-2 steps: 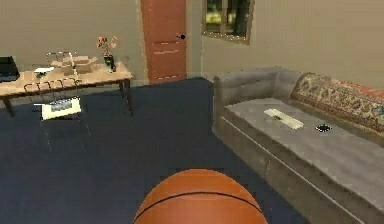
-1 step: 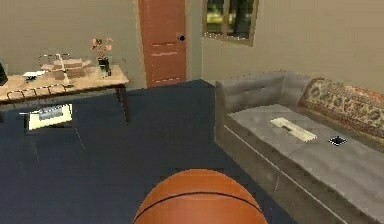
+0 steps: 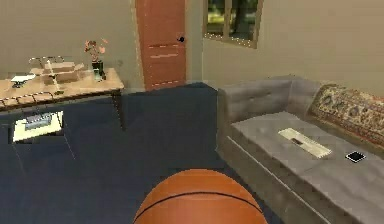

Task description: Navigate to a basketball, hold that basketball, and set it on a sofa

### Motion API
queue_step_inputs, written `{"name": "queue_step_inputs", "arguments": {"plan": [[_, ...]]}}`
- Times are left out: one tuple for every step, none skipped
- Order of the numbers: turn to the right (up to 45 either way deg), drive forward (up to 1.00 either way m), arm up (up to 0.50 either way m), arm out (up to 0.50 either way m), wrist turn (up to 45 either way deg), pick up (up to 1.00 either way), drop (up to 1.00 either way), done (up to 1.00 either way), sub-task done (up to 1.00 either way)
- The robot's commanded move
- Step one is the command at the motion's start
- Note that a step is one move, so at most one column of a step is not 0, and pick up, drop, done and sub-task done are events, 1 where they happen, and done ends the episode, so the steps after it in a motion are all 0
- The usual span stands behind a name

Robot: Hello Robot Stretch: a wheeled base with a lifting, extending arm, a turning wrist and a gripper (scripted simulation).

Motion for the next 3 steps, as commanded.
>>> {"name": "queue_step_inputs", "arguments": {"plan": [[33.0, 0.00, 0.00, 0.00, 0.0, 0.00, 0.00, 0.00, 0.00], [0.0, 0.55, 0.00, 0.00, 0.0, 0.00, 0.00, 0.00, 0.00], [-21.0, 0.00, 0.00, 0.00, 0.0, 0.00, 0.00, 0.00, 0.00]]}}
